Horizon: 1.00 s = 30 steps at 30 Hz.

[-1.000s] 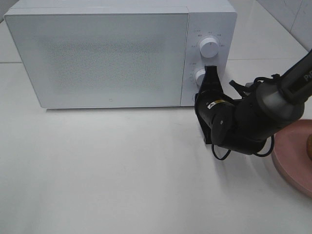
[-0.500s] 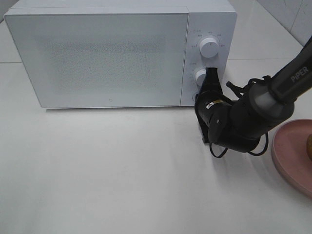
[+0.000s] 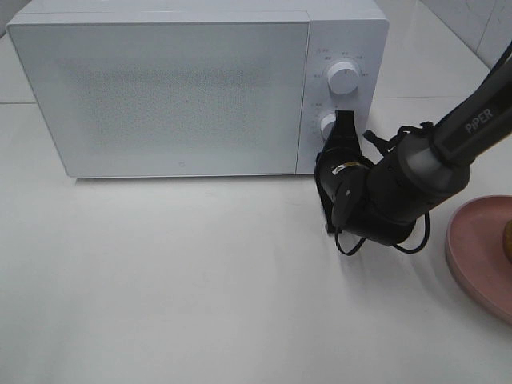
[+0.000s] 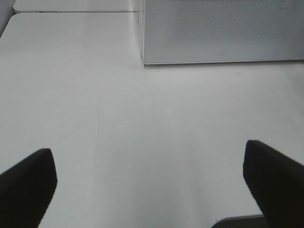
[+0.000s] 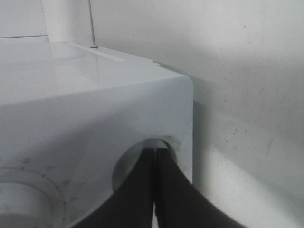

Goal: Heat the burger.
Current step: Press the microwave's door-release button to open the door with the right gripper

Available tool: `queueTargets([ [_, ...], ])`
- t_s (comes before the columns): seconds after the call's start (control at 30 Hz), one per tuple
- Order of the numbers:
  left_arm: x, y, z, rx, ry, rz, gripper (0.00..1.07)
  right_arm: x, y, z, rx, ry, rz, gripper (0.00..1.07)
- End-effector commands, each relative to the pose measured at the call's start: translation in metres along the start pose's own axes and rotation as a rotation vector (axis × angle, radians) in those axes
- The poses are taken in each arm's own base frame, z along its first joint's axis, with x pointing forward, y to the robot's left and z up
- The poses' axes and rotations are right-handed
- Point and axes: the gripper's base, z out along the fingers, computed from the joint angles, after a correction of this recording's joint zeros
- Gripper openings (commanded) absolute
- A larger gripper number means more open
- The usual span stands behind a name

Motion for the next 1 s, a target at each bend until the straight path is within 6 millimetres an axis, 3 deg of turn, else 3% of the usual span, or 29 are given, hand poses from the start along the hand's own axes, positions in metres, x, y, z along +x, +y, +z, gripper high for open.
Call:
queueTargets([
  [0.03, 0.000, 0.000, 0.000, 0.000, -0.001, -0.005, 1.01, 0.004, 0.028, 0.005, -0.173, -0.007, 0.004, 0.00],
  [0.23, 0.000, 0.000, 0.000, 0.000, -0.001, -0.005, 1.01, 0.007, 0.046, 0.010, -0.330, -0.044, 0.026, 0.00],
  [0.43, 0.000, 0.000, 0.000, 0.000, -0.001, -0.005, 1.01, 0.012, 0.052, 0.022, -0.387, -0.040, 0.040, 0.00],
  [1.0, 0.000, 0.000, 0.000, 0.000, -0.001, -0.005, 1.01, 0.014, 0.047, 0.025, -0.321, -0.026, 0.031, 0.00],
])
